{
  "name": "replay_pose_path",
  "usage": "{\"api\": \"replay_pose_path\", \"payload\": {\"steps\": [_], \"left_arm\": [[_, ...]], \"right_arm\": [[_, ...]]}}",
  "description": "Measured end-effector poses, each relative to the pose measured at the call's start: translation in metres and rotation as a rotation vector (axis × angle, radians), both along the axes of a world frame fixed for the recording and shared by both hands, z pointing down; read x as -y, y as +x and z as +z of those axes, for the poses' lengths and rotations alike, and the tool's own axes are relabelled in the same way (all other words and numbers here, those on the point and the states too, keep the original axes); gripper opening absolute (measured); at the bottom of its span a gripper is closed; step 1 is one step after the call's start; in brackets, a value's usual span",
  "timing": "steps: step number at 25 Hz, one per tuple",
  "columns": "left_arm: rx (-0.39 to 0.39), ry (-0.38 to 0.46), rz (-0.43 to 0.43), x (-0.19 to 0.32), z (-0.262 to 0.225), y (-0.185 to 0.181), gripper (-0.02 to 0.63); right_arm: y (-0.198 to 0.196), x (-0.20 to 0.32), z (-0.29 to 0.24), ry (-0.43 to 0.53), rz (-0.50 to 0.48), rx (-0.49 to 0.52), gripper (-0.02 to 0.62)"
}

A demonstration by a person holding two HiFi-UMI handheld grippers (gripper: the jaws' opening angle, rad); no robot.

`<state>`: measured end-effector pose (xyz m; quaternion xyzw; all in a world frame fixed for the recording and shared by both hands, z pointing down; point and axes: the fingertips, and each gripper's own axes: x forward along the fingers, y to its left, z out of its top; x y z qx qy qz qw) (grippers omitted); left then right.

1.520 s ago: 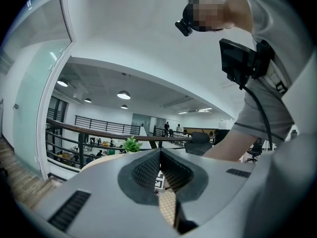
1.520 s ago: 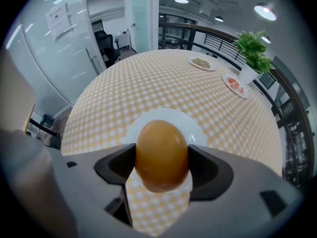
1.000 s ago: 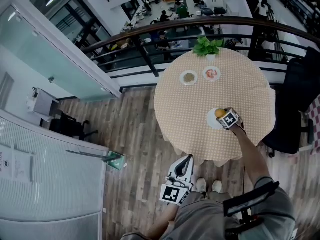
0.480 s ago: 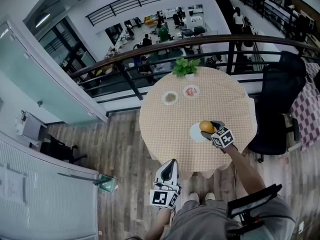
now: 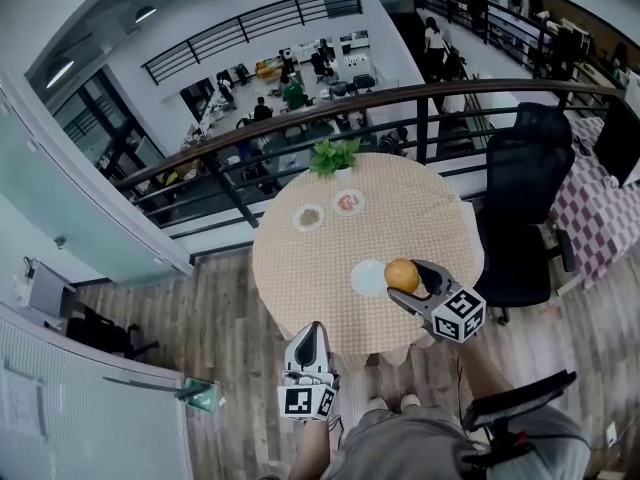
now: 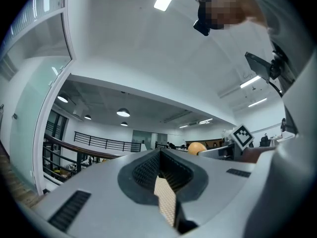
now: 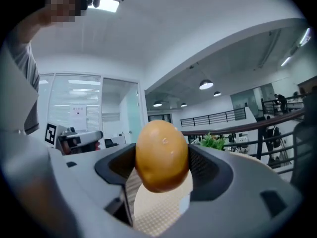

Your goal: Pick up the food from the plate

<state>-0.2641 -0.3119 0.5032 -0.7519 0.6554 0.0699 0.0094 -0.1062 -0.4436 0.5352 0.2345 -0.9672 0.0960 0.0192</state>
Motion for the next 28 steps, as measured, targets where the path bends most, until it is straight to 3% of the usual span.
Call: {"api": "replay_pose_path", "payload": {"steps": [7, 11, 15, 28], "left_arm": [[0.008, 0.051, 0.026, -0.010, -0.024, 0.013, 0.009], [0.011, 0.067, 0.047, -0.016, -0.033, 0.019, 0.010], [0.001, 0.061, 0.064, -0.022, -0.030, 0.019, 0.011], [-0.025, 0.055, 0.054, -0.029, -0.023, 0.025, 0.011]], "right_arm": [[0.047, -0.056, -0.079, 0.179, 0.047, 0.098, 0.319], [0.060, -0.069, -0.089, 0.185, 0.085, 0.124, 0.319], [0.054, -0.076, -0.081, 0.187, 0.108, 0.088, 0.318], [0.065, -0.072, -0.075, 0.151, 0.152, 0.093, 0.319]]}}
